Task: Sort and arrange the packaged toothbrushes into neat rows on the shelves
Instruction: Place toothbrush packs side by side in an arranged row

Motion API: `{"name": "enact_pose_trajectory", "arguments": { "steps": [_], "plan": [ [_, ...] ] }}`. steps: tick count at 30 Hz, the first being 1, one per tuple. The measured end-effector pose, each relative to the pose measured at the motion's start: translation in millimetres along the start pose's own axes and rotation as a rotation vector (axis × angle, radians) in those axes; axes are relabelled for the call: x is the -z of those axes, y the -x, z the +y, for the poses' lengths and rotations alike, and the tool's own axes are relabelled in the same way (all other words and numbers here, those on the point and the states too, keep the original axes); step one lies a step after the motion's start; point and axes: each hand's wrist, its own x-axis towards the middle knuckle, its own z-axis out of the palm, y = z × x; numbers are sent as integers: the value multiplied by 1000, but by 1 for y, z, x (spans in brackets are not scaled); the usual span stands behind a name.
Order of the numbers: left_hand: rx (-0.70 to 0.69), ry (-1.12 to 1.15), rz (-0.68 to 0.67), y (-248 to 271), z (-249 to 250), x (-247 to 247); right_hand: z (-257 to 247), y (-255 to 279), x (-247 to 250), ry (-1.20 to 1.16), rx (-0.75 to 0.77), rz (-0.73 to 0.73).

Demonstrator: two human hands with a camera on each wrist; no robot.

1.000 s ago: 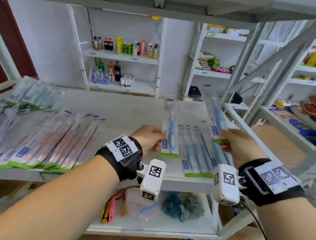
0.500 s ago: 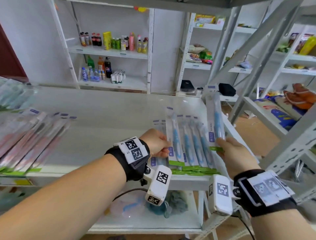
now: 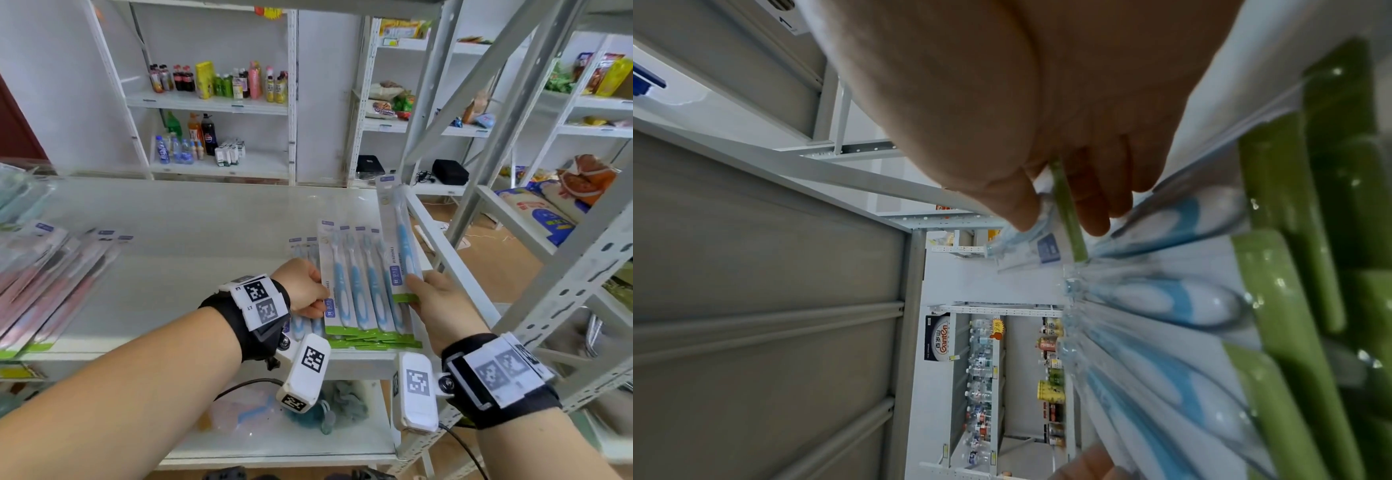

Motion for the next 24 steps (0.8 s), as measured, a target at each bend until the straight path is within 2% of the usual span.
{"name": "enact_pose_trajectory", "arguments": {
  "steps": [8,19,21,24],
  "plan": [
    [-52,-172,32,-5,-1,0,1,1,1,40,-3,-9],
    [-125,-271,61,-3,2,5,2,3,-3,38,20,8],
    [-200,-234,107,-3,4,5,2,3,-4,36,43,14],
    [-317,17,111,-1,13,1,-1,6,-7,19,83,3]
  ]
}}
